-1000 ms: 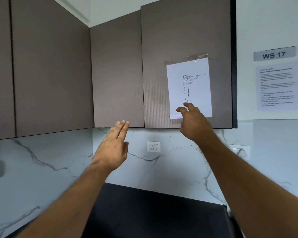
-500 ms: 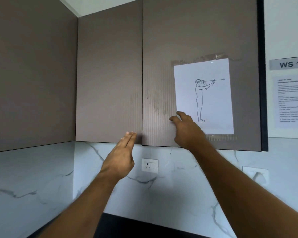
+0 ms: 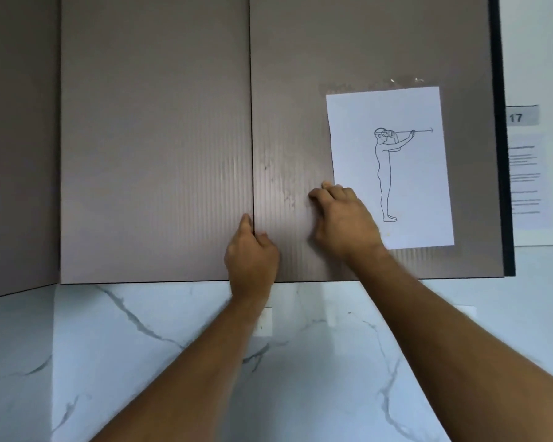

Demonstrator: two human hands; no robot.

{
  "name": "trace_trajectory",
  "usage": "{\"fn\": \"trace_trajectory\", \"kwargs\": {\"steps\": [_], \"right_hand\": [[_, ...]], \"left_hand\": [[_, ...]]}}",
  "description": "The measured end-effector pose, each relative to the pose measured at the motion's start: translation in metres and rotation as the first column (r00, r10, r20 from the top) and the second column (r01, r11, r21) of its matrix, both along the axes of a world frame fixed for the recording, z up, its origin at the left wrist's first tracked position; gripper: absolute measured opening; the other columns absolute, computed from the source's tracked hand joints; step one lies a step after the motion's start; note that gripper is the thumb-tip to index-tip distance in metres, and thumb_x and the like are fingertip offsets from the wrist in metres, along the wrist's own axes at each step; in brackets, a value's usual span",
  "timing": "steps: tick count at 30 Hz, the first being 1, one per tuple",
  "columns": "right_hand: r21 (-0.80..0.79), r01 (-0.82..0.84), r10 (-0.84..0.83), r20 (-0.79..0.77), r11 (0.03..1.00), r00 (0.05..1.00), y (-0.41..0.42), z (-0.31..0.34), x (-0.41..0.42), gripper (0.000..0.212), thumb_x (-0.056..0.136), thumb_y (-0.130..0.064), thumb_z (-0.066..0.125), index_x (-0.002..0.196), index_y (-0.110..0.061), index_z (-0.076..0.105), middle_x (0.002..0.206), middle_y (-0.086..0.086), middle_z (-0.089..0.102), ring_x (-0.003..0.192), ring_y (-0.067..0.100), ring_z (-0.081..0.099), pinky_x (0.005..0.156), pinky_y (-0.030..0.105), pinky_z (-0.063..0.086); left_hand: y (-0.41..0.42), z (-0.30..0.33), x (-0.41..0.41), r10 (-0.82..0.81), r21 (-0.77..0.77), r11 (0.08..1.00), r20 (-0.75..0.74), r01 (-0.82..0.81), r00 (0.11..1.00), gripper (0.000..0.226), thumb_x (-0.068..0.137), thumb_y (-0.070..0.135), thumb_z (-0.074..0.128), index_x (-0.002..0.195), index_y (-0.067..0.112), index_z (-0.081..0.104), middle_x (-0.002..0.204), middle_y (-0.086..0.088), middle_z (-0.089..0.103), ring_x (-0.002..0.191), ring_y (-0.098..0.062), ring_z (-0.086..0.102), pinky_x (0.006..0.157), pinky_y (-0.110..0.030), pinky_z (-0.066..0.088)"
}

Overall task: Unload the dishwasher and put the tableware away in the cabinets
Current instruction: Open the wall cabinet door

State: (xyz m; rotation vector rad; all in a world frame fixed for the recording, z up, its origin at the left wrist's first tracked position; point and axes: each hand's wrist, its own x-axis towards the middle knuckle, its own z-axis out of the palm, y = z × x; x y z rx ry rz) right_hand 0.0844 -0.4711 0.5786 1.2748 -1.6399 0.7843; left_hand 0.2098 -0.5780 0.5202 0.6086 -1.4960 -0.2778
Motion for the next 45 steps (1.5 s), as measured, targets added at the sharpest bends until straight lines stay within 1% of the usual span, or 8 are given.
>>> {"fn": "trace_trajectory", "kwargs": {"steps": [3, 8, 14, 21, 25, 27, 36, 45], "right_hand": [[-0.020, -0.013, 0.013, 0.013, 1.000, 1.000, 0.003, 0.003, -0.001, 0.054, 0.076, -0.009, 0.054, 0.130, -0.016, 0.057, 0.139, 0.006, 0.053, 0.117, 0.028, 0.048, 0.099, 0.032, 0.040], [-0.022, 0.008, -0.008, 0.015, 1.000, 1.000, 0.005, 0.005, 0.002, 0.054, 0.074, -0.007, 0.056, 0.127, -0.016, 0.058, 0.129, 0.005, 0.060, 0.109, 0.028, 0.051, 0.091, 0.029, 0.040], [-0.076, 0.048, -0.043, 0.072, 0.996, 0.996, 0.006, 0.008, 0.016, 0.046, 0.077, -0.007, 0.055, 0.122, -0.017, 0.059, 0.102, 0.007, 0.066, 0.096, 0.030, 0.055, 0.073, 0.027, 0.031], [0.027, 0.041, -0.045, 0.189, 0.999, 0.981, 0.024, 0.007, 0.029, 0.045, 0.086, -0.015, 0.055, 0.131, -0.019, 0.053, 0.113, 0.012, 0.064, 0.103, 0.032, 0.059, 0.089, 0.037, 0.048], [0.063, 0.019, -0.033, 0.214, 0.998, 0.976, 0.039, 0.002, 0.036, 0.050, 0.086, -0.018, 0.058, 0.135, -0.019, 0.048, 0.121, 0.012, 0.059, 0.107, 0.033, 0.058, 0.091, 0.039, 0.048], [0.072, 0.014, -0.030, 0.215, 0.997, 0.976, 0.049, 0.002, 0.042, 0.049, 0.087, -0.020, 0.059, 0.135, -0.019, 0.047, 0.122, 0.011, 0.059, 0.108, 0.033, 0.058, 0.092, 0.039, 0.047], [0.104, -0.041, 0.023, 0.170, 0.994, 0.985, 0.124, 0.007, 0.063, 0.044, 0.094, -0.035, 0.058, 0.134, -0.019, 0.047, 0.116, 0.012, 0.065, 0.107, 0.033, 0.059, 0.091, 0.037, 0.047], [0.126, -0.261, 0.225, 0.245, 0.957, 0.943, 0.223, -0.003, 0.066, 0.051, 0.096, -0.055, 0.051, 0.136, -0.024, 0.048, 0.132, 0.001, 0.061, 0.118, 0.022, 0.057, 0.101, 0.036, 0.046]], "left_hand": [[-0.002, 0.004, -0.013, 0.053, 0.044, 0.998, -0.240, -0.044, 0.969, 0.039, 0.100, 0.017, 0.044, 0.135, 0.004, 0.056, 0.121, -0.015, 0.068, 0.110, -0.033, 0.065, 0.095, -0.041, 0.051], [-0.001, 0.012, -0.022, 0.083, 0.099, 0.994, -0.378, -0.049, 0.922, 0.039, 0.099, 0.024, 0.040, 0.116, 0.006, 0.069, 0.102, -0.014, 0.074, 0.091, -0.033, 0.068, 0.075, -0.038, 0.053], [-0.008, 0.022, -0.021, -0.065, 0.164, 0.979, -0.321, 0.123, 0.945, 0.040, 0.099, 0.046, 0.046, 0.104, 0.014, 0.070, 0.091, -0.005, 0.070, 0.085, -0.025, 0.064, 0.075, -0.042, 0.054], [-0.003, 0.024, -0.012, -0.179, 0.184, 0.955, -0.261, 0.231, 0.949, 0.045, 0.096, 0.048, 0.051, 0.096, 0.005, 0.065, 0.094, -0.012, 0.065, 0.087, -0.030, 0.061, 0.081, -0.049, 0.053], [0.017, 0.025, 0.002, -0.236, 0.187, 0.938, -0.268, 0.291, 0.934, 0.040, 0.098, 0.041, 0.054, 0.104, 0.003, 0.064, 0.107, -0.012, 0.061, 0.094, -0.024, 0.057, 0.088, -0.035, 0.048], [0.030, 0.024, 0.012, -0.233, 0.185, 0.941, -0.248, 0.282, 0.940, 0.038, 0.098, 0.039, 0.055, 0.107, 0.003, 0.063, 0.111, -0.011, 0.059, 0.093, -0.019, 0.052, 0.084, -0.027, 0.041], [0.116, 0.016, 0.047, -0.142, 0.109, 0.979, -0.246, 0.173, 0.959, 0.036, 0.097, 0.039, 0.055, 0.104, 0.005, 0.060, 0.103, -0.003, 0.049, 0.084, -0.017, 0.050, 0.075, -0.029, 0.039], [0.228, 0.012, 0.058, -0.055, 0.019, 0.998, -0.316, 0.064, 0.947, 0.032, 0.096, 0.041, 0.057, 0.098, 0.009, 0.060, 0.098, -0.006, 0.057, 0.079, -0.016, 0.051, 0.078, -0.039, 0.051]]}}
